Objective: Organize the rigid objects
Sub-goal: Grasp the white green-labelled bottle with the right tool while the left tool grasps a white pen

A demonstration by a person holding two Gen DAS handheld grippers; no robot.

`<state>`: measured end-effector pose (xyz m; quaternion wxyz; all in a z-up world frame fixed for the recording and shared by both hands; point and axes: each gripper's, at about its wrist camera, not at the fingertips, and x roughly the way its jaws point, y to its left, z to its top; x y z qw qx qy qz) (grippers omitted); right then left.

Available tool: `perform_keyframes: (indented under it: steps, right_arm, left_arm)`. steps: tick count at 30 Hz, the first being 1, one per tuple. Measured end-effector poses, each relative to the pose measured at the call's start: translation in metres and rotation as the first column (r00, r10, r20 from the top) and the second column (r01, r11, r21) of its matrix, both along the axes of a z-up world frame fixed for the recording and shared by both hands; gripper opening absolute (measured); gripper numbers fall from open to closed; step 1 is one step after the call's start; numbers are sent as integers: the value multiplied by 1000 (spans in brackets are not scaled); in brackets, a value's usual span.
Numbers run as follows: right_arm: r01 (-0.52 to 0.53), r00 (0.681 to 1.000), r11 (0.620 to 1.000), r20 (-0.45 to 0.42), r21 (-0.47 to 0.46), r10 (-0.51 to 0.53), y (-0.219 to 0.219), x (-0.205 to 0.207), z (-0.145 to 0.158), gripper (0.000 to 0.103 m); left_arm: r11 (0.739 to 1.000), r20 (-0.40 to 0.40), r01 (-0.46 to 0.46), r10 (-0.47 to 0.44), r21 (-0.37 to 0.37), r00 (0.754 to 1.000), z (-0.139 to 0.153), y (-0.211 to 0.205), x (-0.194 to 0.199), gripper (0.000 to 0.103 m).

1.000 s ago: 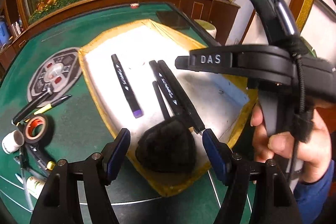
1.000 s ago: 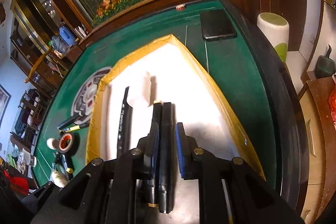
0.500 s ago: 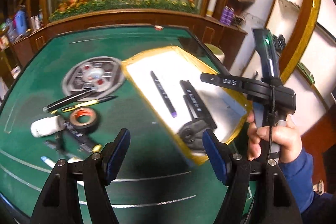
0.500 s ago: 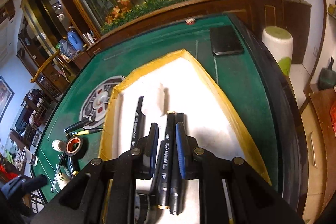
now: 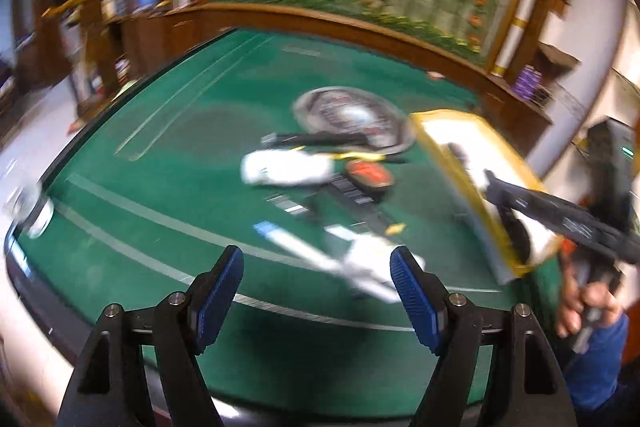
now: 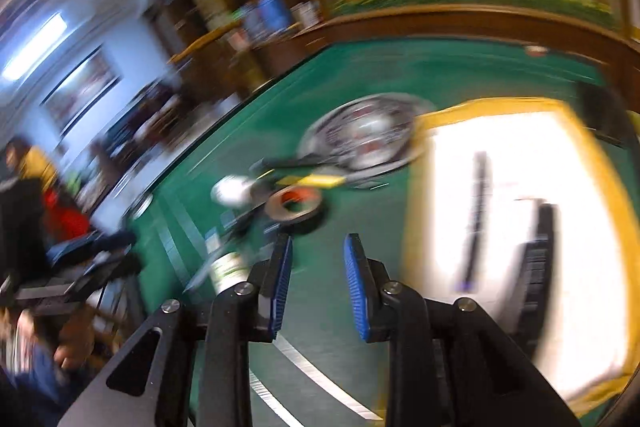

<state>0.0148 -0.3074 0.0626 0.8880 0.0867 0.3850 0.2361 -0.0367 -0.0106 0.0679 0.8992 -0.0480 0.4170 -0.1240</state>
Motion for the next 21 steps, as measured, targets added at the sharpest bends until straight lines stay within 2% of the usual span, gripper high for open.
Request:
perform_keyframes:
  steps: [3,8,15,21]
  right_arm:
    - [-101,995,993,-27,-53,100,38,-1,-6,28]
    - [-205,978,966,-72,-160,195,84,5,-18,30]
    - [-258,966,928,-97,-268,240,115,5,-38,32]
    - [-285,958,916,-122,-282,260,129,6,-51,34]
  left_arm:
    - [998,-53,-56,55,-6,997,-18,23,7,79]
    - [997,-95,-74,73,-10,993,-32,33,9,79]
    - [998,-121,-59,58,-5,991,-42,30,11,79]
    - [998,-143,-63,61,-8,988,-48,32,13,79]
